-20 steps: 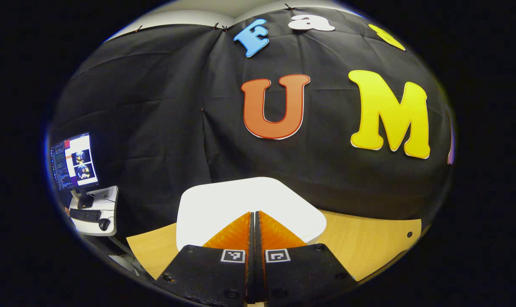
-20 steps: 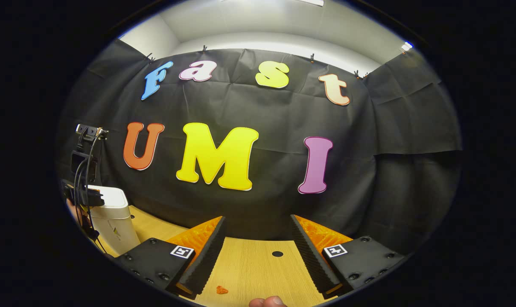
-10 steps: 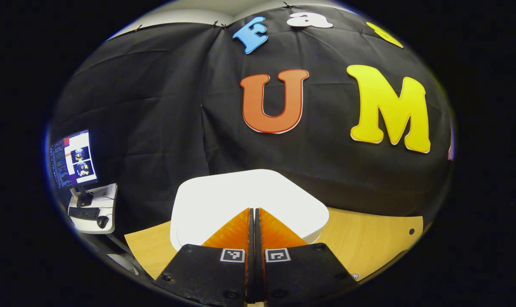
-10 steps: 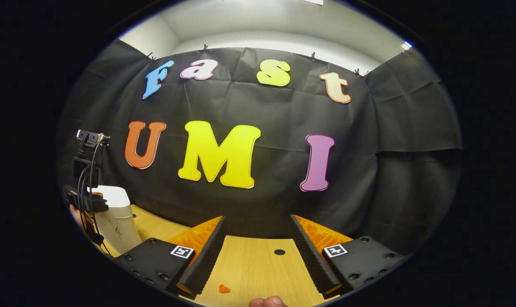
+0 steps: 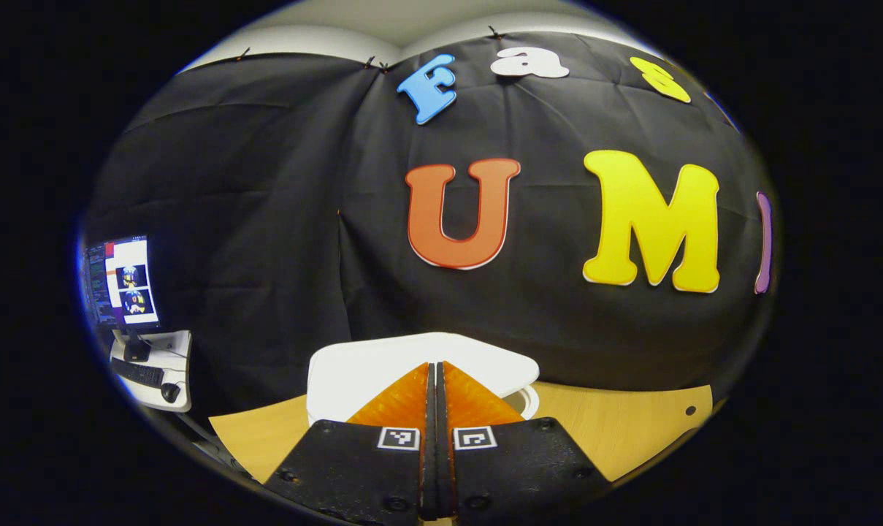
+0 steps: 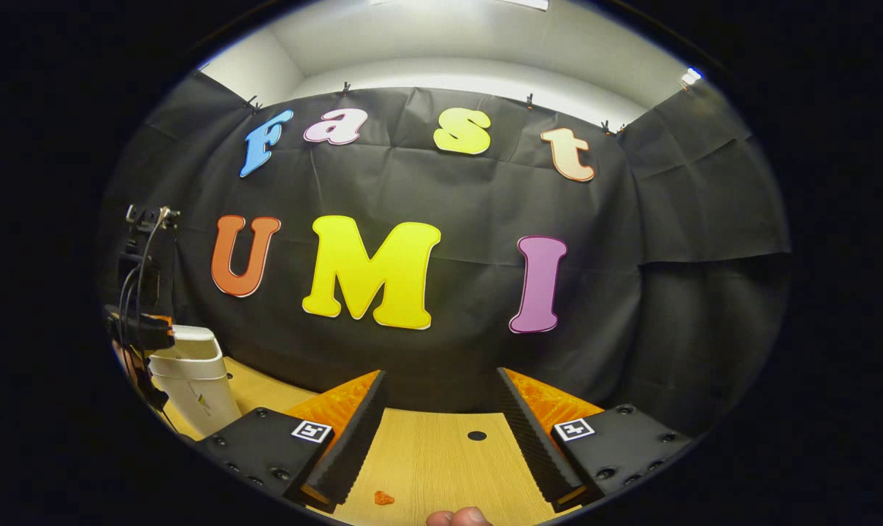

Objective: Press the lid of the desktop garbage bin to open it, pick up the crumpled paper on the desktop and throw it into the bin, then pick up the pop can on the desktop and drop it into the bin, and finally close the garbage bin lid.

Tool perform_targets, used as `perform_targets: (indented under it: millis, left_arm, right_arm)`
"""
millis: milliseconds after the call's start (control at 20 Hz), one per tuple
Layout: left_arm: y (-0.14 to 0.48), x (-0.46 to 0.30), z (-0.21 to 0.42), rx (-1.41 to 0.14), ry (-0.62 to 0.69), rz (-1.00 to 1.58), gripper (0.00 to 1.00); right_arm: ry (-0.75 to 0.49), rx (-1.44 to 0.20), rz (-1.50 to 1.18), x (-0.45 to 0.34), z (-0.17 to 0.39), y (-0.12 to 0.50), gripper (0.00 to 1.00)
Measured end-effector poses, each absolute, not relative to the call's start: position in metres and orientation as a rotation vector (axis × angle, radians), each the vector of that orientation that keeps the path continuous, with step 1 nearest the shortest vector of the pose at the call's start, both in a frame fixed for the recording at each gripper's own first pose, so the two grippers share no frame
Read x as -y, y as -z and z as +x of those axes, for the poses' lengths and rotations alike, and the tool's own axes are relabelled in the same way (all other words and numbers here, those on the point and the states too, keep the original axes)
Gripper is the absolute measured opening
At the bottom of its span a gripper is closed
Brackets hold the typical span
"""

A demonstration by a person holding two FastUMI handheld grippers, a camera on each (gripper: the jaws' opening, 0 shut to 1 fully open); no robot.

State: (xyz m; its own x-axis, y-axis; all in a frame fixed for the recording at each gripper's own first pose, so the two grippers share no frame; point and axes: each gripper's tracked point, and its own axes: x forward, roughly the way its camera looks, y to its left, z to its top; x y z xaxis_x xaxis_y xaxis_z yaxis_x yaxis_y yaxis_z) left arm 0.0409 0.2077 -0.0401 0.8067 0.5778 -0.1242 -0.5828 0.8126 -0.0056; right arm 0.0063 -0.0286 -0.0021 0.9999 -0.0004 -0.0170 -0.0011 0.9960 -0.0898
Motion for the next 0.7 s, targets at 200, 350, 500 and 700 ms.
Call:
perform_targets:
  millis: [200,350,500,700]
  left_arm:
    - [0.014,-0.194,0.04,-0.059,-0.566,-0.035,0.03]
    - [0.007,-0.185,0.038,-0.045,-0.529,-0.033,0.03]
    - [-0.001,-0.173,0.034,-0.022,-0.49,-0.052,0.03]
    - [-0.012,-0.146,0.024,0.035,-0.402,-0.053,0.38]
  right_arm:
    - [-0.01,-0.013,-0.075,0.026,0.004,0.001,0.93]
    - [-0.017,0.001,-0.069,0.028,0.0,-0.003,0.93]
    - [-0.013,-0.002,-0.059,0.035,-0.005,-0.001,0.93]
    - [-0.013,-0.016,-0.054,0.044,-0.009,0.009,0.93]
